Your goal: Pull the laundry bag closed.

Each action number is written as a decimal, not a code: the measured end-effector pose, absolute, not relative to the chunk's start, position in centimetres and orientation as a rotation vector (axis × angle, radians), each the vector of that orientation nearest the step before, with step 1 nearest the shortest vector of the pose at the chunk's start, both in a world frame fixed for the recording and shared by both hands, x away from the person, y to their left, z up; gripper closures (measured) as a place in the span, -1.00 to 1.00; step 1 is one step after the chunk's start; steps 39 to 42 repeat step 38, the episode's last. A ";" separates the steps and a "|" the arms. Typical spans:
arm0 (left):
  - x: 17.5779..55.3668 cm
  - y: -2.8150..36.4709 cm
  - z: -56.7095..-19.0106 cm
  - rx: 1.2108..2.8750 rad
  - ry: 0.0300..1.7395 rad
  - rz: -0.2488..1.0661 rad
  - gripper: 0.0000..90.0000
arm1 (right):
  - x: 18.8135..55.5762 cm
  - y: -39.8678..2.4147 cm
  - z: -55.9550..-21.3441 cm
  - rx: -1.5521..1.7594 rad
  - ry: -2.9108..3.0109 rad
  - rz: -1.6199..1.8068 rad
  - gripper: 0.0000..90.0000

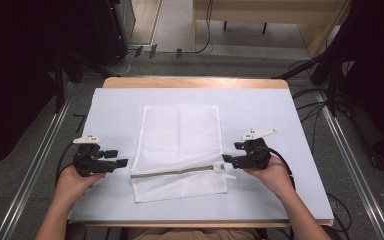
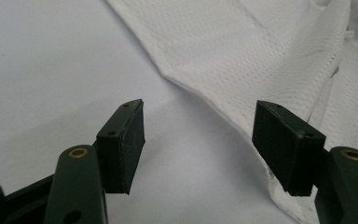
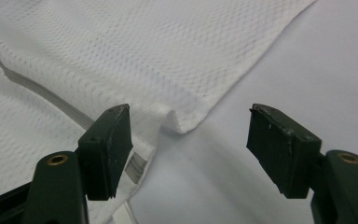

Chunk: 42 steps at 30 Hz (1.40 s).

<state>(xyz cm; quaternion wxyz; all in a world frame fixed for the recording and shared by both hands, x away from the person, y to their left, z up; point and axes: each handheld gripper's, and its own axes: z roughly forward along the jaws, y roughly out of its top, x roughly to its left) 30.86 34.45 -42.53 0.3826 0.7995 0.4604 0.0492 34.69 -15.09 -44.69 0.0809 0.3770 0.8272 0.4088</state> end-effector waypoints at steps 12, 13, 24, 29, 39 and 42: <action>31.0 35.3 -42.7 2.031 1.218 0.167 -0.23 | 35.6 -17.2 -44.9 1.196 2.406 1.192 -0.31; 31.0 35.3 -42.7 2.032 1.218 0.173 -0.23 | 35.7 -17.3 -44.9 1.202 2.402 1.188 -0.31; 31.2 35.2 -42.9 2.050 1.235 0.166 -0.22 | 36.1 -17.4 -45.3 1.217 2.390 1.168 -0.31; 31.2 35.0 -43.0 2.056 1.235 0.168 -0.22 | 36.1 -17.3 -45.4 1.213 2.402 1.160 -0.31; 31.3 34.8 -43.3 2.076 1.237 0.154 -0.24 | 36.1 -17.2 -45.5 1.215 2.412 1.150 -0.31; 31.3 34.8 -43.3 2.076 1.237 0.154 -0.24 | 36.1 -17.2 -45.5 1.215 2.412 1.150 -0.31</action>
